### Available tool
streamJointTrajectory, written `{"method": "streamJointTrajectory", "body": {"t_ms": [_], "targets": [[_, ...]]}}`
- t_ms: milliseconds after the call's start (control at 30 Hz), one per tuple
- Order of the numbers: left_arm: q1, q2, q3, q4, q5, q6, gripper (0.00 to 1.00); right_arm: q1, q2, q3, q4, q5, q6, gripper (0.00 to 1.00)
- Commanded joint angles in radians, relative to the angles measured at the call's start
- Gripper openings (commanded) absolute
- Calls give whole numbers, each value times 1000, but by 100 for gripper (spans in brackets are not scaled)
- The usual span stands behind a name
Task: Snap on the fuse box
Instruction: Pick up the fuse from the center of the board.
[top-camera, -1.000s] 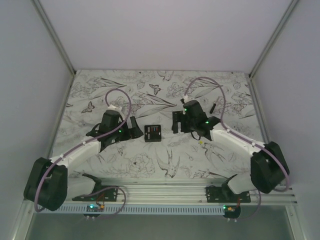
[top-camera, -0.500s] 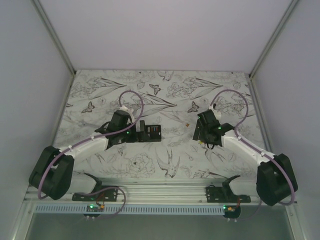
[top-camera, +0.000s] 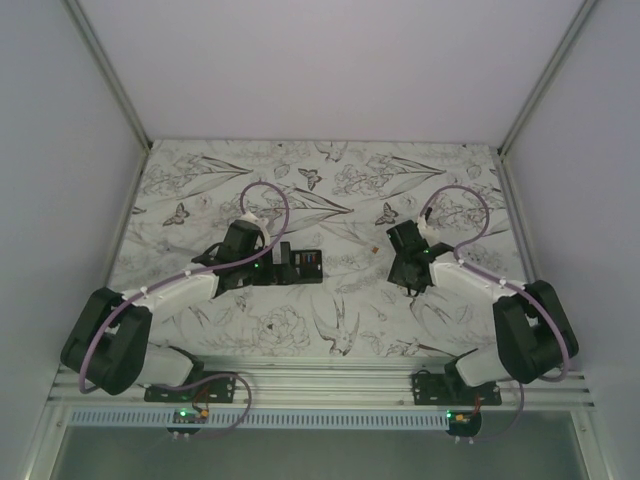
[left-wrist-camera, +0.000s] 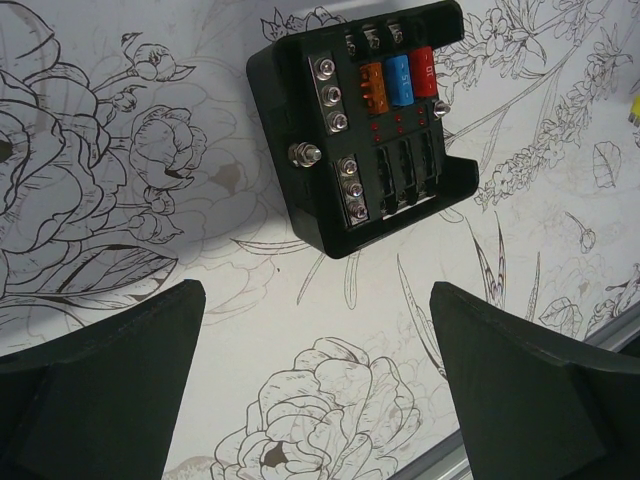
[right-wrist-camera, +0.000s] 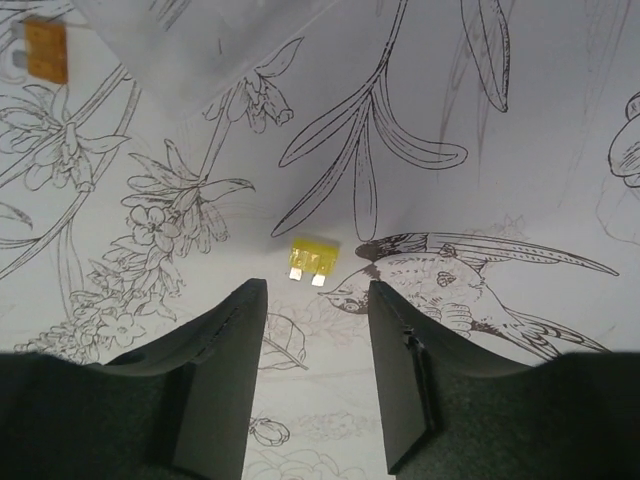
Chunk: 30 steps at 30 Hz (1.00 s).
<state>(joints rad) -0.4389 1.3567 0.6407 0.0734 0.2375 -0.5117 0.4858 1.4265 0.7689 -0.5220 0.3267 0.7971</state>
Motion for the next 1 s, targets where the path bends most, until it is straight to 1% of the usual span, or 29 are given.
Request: {"method": "streamJointTrajectory", "body": {"t_ms": [0, 467, 667, 967], "targets": [[-5, 4, 12, -15, -3, 13, 100, -6, 38, 38, 20, 48, 45, 49], [-6, 3, 15, -31, -26, 9, 100, -6, 91, 66, 31, 59, 41, 45], [-6, 2, 15, -34, -25, 9, 100, -6, 109, 76, 21, 50, 43, 41], [-6, 2, 16, -37, -22, 9, 100, -6, 126, 79, -5, 47, 49, 37]]}}
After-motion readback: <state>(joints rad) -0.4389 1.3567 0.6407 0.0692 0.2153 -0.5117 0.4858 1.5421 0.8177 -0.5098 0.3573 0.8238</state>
